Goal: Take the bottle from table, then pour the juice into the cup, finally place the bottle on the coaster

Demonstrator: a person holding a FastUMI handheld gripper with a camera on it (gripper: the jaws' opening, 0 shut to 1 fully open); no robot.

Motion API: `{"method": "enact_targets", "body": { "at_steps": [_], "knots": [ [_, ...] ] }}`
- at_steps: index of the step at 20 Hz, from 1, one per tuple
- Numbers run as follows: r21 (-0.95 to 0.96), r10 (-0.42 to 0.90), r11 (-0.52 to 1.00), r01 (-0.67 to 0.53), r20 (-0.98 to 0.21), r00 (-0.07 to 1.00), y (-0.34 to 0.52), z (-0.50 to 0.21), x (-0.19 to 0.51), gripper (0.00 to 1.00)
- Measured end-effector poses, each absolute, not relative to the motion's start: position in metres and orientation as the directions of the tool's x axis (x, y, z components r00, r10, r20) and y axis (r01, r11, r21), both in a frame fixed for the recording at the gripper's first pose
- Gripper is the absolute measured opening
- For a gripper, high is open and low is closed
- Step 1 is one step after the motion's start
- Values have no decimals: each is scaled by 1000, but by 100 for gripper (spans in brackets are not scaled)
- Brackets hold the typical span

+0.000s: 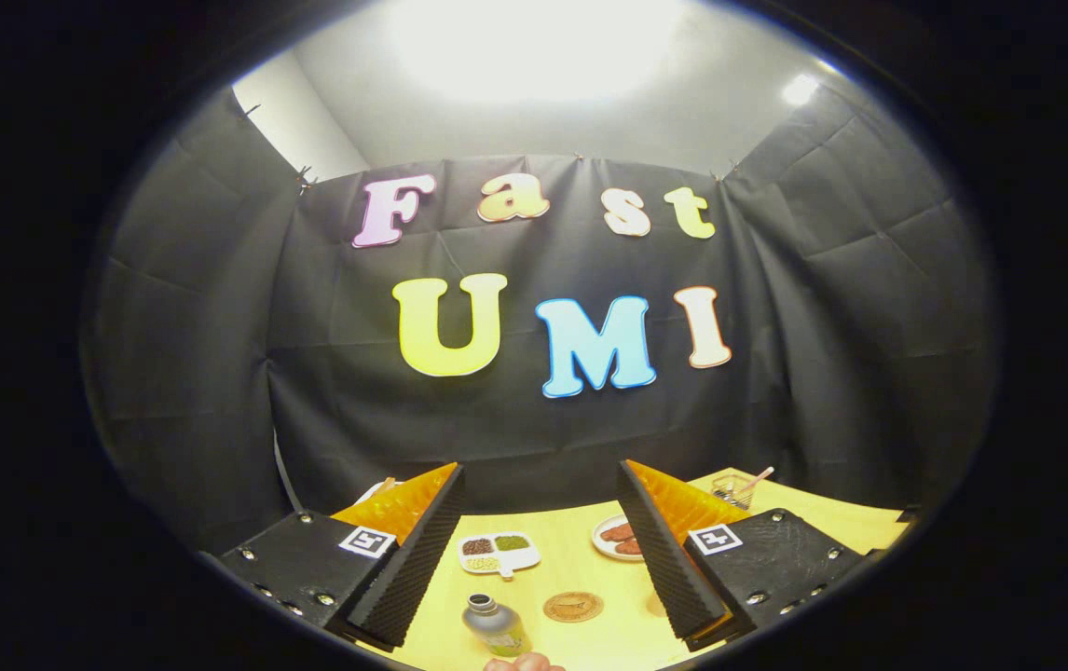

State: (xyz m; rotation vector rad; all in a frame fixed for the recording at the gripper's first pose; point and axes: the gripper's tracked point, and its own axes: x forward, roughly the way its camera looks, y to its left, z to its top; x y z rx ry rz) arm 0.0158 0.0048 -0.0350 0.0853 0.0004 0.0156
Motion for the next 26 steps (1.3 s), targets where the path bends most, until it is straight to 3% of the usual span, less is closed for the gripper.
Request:
{"method": "enact_targets", "body": {
  "at_steps": [11,17,26],
  "knots": [
    [-56,90,994,-97,-121,989,63,-211,43,99],
    [-46,121,991,-129,-152,981,75,-265,53,99],
    [-83,132,985,-151,-199,971,82,-299,60,86]
  ]
}}
